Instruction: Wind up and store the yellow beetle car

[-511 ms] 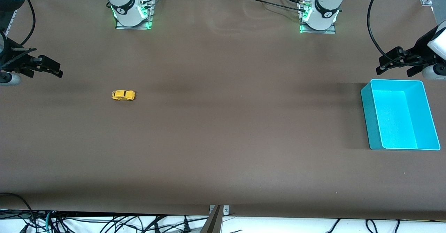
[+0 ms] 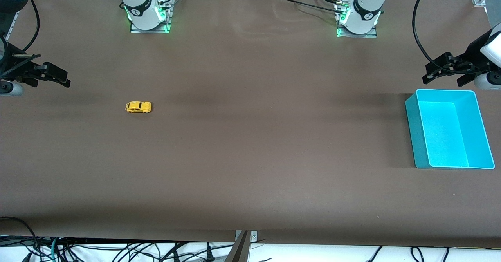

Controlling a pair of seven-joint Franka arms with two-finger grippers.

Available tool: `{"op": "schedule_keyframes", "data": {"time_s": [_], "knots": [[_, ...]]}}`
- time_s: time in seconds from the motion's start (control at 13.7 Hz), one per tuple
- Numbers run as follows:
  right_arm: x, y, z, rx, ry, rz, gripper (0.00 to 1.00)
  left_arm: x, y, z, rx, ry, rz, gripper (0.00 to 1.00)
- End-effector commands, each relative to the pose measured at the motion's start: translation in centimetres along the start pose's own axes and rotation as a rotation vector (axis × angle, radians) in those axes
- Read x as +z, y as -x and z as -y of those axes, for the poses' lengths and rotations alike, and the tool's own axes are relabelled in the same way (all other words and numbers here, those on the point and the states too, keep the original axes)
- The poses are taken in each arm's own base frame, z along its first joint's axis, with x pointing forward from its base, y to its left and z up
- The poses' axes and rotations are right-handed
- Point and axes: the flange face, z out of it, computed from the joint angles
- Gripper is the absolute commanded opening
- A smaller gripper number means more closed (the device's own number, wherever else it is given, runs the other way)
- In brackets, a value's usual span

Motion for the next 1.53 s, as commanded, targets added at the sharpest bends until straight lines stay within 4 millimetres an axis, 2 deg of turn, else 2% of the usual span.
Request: {"op": "schedule_keyframes", "data": {"time_s": [0.0, 1.31, 1.46], "knots": [[-0.4, 0.0, -0.1, -0.009, -0.004, -0.008, 1.0, -0.6, 0.1, -0.1, -0.002, -0.018, -0.005, 1.0], [0.3, -0.3, 0.7, -0.034, -0.006, 0.013, 1.0, -0.6, 0.1, -0.2, 0.0, -0.017, -0.004, 1.0], [1.3, -0.9, 0.4, -0.024, -0.003, 0.019, 1.0, -0.6, 0.1, -0.2, 0.0, -0.017, -0.004, 1.0]]}}
